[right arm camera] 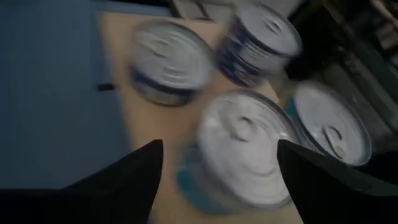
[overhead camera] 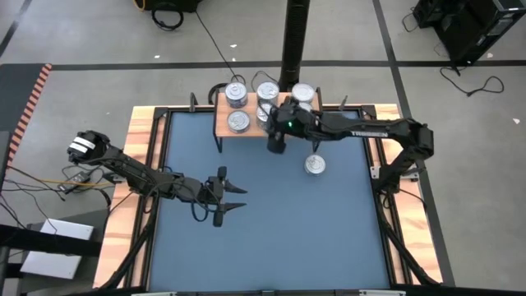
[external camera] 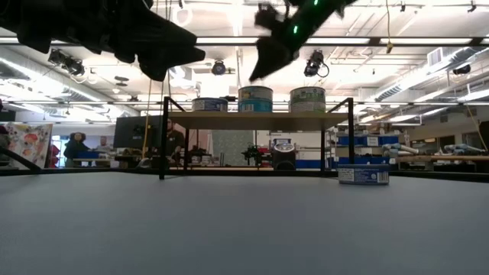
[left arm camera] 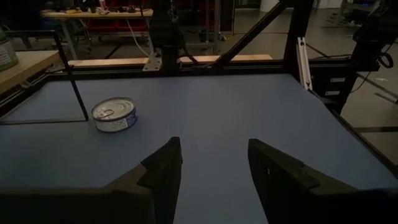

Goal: Stack canned seafood by type on shelf
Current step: Stack the blue tuna can on top of the blue tuna can on the shelf

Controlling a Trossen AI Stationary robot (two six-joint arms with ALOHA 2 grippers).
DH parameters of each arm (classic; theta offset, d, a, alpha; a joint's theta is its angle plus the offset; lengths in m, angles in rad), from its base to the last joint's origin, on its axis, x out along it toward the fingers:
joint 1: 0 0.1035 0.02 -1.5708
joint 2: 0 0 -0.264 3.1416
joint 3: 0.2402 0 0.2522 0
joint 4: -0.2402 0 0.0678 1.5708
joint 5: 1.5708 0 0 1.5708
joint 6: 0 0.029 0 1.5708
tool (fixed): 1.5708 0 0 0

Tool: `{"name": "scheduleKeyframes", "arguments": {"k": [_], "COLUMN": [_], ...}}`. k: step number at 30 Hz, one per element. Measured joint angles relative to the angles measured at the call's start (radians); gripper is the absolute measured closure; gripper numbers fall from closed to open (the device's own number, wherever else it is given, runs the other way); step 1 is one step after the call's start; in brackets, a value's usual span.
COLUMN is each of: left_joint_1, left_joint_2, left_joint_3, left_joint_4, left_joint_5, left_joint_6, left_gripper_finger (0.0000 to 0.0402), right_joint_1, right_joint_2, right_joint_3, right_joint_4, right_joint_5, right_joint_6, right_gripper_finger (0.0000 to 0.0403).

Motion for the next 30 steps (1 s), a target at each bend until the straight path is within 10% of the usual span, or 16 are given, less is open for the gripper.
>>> {"name": "scheduleKeyframes", "arguments": {"k": [5, 13, 30], "left_joint_1": [0.0, 0.0, -0.002], "left_joint_2": [0.0, 0.0, 0.0], "left_joint_3": [0.0, 0.0, 0.0], "left_joint_4": [-0.023, -0.046, -0.056], "left_joint_5": [0.0, 0.001, 0.033], "left_joint_6": [0.0, 0.002, 0.029], "left_gripper_finger": [0.0213, 0.0238, 0.0337], "right_joint_1": [0.121, 0.303, 0.4], "right_joint_2": [-0.068, -0.136, -0.213], "right_joint_3": [0.023, 0.015, -0.484], "right_joint_4": [-0.141, -0.432, -0.465], "right_joint_5": [0.045, 0.102, 0.156], "right_joint_6": [-0.011, 0.226, 0.771], "right_gripper_finger": [0.014, 0.0385, 0.04]}}
